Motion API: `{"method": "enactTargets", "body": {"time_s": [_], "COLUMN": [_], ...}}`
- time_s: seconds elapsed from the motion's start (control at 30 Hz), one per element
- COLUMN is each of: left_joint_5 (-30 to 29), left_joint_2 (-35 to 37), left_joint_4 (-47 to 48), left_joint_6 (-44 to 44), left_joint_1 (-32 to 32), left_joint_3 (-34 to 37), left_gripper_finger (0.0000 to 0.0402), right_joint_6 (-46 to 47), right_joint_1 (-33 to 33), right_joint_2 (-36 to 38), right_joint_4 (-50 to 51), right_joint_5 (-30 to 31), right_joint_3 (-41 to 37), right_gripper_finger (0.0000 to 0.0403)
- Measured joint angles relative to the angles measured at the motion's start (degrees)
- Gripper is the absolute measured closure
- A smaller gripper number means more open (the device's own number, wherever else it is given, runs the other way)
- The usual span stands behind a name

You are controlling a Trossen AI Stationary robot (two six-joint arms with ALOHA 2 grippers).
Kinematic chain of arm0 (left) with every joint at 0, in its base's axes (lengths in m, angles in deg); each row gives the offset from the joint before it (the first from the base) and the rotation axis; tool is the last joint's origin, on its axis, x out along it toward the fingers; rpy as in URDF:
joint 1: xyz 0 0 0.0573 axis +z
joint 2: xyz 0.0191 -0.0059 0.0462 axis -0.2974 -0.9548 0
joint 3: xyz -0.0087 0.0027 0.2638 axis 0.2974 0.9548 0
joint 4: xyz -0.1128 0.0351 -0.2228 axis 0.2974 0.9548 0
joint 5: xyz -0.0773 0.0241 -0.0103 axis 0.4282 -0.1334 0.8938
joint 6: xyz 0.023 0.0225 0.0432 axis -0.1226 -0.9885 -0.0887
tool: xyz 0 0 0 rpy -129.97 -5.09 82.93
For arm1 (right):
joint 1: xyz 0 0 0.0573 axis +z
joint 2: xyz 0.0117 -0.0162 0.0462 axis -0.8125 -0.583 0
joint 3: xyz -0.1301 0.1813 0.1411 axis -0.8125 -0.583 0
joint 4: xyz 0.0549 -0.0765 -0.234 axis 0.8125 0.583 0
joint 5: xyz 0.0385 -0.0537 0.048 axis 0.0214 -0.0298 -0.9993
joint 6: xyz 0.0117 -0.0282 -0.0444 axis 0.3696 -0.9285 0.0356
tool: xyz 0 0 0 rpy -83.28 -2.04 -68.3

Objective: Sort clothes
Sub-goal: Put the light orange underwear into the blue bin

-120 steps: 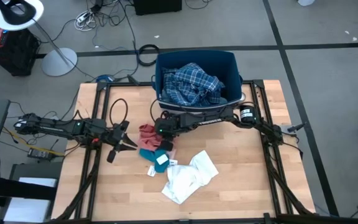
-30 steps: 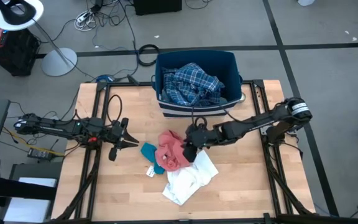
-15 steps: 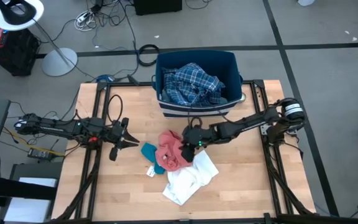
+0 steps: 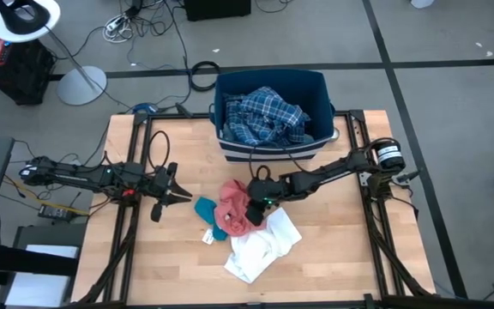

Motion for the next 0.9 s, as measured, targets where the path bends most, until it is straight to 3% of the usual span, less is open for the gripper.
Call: {"method": "enactTargets", "body": {"time_s": [0.1, 0.23, 0.6, 0.73, 0.9], "left_joint_5": [0.0, -0.2, -0.2, -0.3, -0.3], "left_joint_2": [0.0, 0.0, 0.0, 0.0, 0.0], "left_joint_4": [0.0, 0.0, -0.6, -1.1, -1.6], "left_joint_6": [-0.3, -0.3, -0.3, -0.3, -0.3], "left_joint_1": [0.0, 0.0, 0.0, 0.0, 0.0], "left_joint_3": [0.0, 0.0, 0.0, 0.0, 0.0], "left_gripper_finger": [0.0332, 0.0332, 0.0332, 0.0332, 0.0332], "right_joint_6": [-0.3, 0.6, -3.4, -8.6, -16.6], "right_joint_1": [0.1, 0.3, 2.0, 1.9, -0.4], "right_joint_2": [0.5, 3.4, 18.7, 21.6, 21.3], "right_joint_4": [-0.7, -0.4, 3.5, 7.8, 15.4], "right_joint_5": [-1.9, -1.9, 9.4, 13.5, 15.5], "right_joint_3": [0.0, 0.0, 0.8, 7.2, 20.6], "right_gripper_finger": [0.0391, 0.0398, 0.0401, 0.0402, 0.0402]}}
